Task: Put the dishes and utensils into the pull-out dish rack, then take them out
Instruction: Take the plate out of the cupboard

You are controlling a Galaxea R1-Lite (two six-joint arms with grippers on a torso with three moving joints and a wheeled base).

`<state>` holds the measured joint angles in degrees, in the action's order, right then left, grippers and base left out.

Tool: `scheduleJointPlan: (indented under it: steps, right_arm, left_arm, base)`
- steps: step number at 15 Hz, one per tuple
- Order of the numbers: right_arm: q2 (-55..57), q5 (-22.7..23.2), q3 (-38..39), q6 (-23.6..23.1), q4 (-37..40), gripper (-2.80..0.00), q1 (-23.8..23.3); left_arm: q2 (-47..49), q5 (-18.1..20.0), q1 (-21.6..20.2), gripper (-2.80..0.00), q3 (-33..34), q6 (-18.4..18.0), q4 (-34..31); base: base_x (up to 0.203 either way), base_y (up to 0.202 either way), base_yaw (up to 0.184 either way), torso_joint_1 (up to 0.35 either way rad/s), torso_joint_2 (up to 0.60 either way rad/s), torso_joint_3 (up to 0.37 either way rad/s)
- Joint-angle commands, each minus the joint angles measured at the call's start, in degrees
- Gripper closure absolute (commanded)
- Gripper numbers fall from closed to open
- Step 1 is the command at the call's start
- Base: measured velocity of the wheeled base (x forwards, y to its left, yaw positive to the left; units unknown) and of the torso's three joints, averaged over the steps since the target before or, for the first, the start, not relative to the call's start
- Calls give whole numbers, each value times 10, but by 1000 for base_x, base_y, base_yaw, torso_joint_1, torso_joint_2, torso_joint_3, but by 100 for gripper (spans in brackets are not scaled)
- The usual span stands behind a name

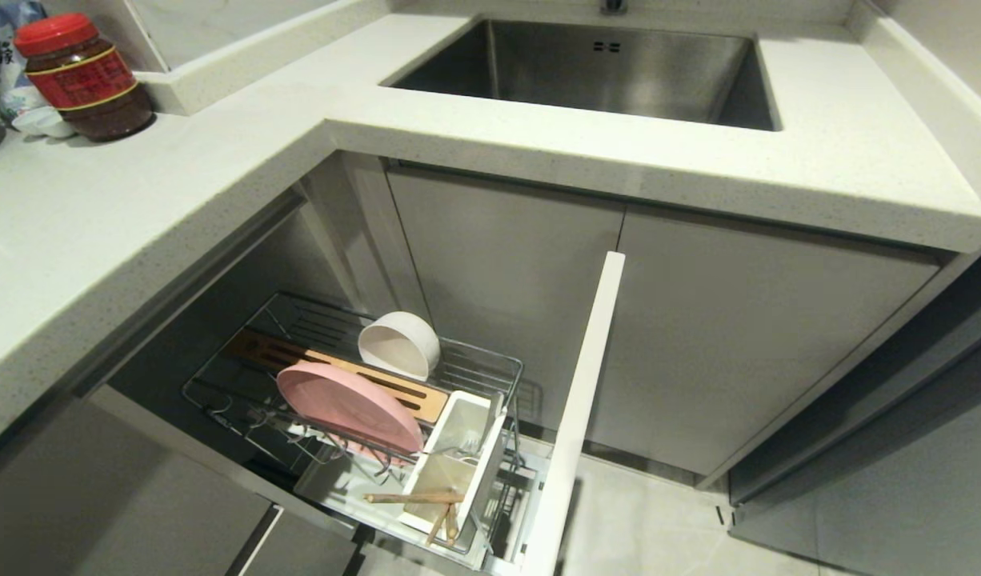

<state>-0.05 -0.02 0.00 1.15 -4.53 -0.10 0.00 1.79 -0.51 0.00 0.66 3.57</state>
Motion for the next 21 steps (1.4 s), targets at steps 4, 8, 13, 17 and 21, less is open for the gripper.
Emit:
scheduleJointPlan:
  steps: [4, 8, 13, 17, 21]
  right_arm:
    - [0, -1, 15, 0, 0, 0, 0]
    - [0, 0, 15, 0, 0, 0, 0]
    - [0, 0, 15, 0, 0, 0, 0]
    - [0, 0, 15, 0, 0, 0, 0]
    - [0, 0, 15, 0, 0, 0, 0]
  left_arm:
    - [1, 0, 0, 0, 5, 14, 2]
    - [1, -10, 0, 0, 7, 18, 7]
    - [1, -13, 0, 0, 7, 44, 4]
    - [1, -17, 0, 0, 7, 66, 6]
    - [1, -15, 0, 0, 7, 78, -3]
  base:
    - [0, 0, 0, 0, 0, 0]
    - [0, 0, 0, 0, 0, 0]
    - [0, 0, 0, 0, 0, 0]
    - [0, 0, 0, 0, 0, 0]
    - [0, 0, 0, 0, 0, 0]
